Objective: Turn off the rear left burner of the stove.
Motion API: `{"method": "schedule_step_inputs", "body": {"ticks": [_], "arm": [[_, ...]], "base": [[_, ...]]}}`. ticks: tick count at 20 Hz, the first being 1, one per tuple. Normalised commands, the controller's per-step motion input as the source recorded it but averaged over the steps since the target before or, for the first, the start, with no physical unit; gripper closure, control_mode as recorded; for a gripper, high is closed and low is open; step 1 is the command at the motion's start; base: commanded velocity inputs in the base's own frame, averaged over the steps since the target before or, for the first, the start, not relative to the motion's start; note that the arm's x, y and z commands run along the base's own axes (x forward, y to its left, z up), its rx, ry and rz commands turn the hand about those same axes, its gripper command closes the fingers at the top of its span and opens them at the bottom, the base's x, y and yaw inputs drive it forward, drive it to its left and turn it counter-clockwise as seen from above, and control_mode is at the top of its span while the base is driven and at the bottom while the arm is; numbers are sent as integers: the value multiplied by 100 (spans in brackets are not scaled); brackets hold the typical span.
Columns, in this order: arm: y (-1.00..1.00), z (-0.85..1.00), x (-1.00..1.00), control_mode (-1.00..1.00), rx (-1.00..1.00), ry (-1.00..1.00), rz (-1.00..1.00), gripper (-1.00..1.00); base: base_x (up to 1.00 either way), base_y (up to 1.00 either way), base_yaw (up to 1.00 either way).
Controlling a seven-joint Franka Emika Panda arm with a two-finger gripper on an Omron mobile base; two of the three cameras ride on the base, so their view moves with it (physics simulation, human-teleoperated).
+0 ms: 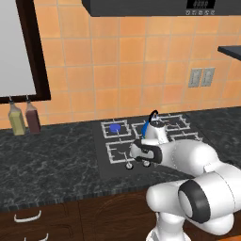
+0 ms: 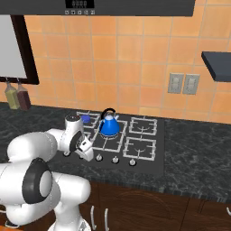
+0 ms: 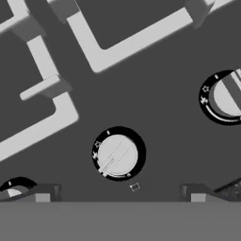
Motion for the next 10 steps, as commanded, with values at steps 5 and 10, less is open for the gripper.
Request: {"method": "schedule_step_inputs", "body": {"ticks": [5, 10], "arm": [[-5, -13, 16, -100, 0, 0, 0, -100], [-2, -3, 18, -100, 0, 0, 0, -100]], "base": [[0, 0, 0], [0, 0, 0]]}}
